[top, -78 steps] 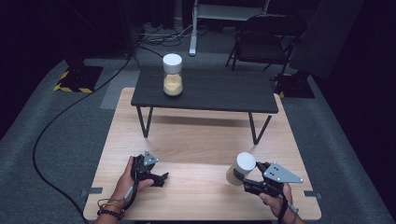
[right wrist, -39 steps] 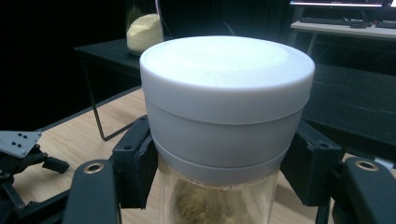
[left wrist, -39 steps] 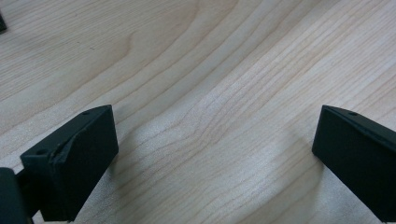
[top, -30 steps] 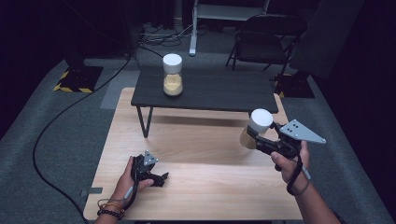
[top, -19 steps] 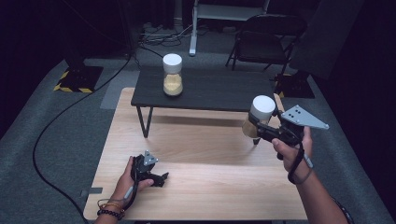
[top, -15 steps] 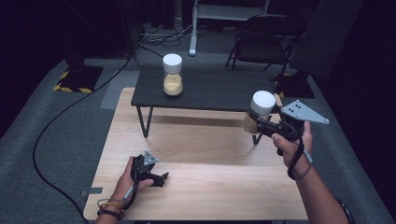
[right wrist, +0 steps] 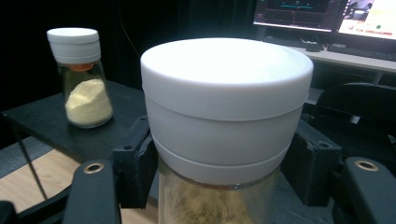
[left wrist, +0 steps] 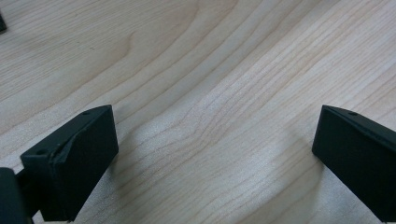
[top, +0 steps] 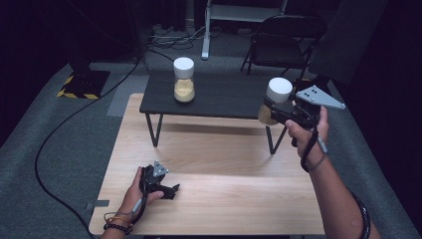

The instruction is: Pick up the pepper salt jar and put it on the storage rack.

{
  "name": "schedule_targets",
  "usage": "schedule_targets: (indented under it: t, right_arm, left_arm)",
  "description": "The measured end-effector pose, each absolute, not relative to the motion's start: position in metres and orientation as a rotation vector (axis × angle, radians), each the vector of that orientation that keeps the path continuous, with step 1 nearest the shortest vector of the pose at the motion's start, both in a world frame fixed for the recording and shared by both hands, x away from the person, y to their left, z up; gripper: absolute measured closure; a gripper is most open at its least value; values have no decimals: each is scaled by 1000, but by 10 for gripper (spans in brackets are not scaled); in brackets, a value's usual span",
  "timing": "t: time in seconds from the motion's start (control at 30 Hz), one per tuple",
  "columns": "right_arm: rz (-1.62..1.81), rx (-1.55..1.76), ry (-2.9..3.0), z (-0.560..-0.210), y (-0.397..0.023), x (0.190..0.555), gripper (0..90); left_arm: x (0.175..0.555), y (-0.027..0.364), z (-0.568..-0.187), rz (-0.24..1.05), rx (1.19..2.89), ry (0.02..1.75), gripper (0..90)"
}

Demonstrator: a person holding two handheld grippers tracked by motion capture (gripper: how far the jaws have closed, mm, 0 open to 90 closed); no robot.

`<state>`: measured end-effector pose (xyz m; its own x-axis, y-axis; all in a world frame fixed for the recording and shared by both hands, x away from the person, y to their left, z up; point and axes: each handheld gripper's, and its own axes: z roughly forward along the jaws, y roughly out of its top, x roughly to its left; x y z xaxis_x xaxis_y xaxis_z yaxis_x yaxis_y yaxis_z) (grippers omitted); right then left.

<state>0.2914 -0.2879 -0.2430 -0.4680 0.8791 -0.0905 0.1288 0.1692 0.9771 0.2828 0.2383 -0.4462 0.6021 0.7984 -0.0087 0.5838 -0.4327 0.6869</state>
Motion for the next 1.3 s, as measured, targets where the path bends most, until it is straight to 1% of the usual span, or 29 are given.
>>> schedule_targets:
  t: [0.33,0.93,1.3]
  right_arm:
    - [1346,980,1734,-244,-274,321,347]
    - [1337,1047,1692,-258,-254,370,346]
    - [1311,1077,1707,-266,-249,381,346]
  left_arm:
    - [283,238,-446,421,2171,1086,4]
    - [283,238,-446,421,2171,1087,4]
    - [283,238,-446,421,2171,1086,4]
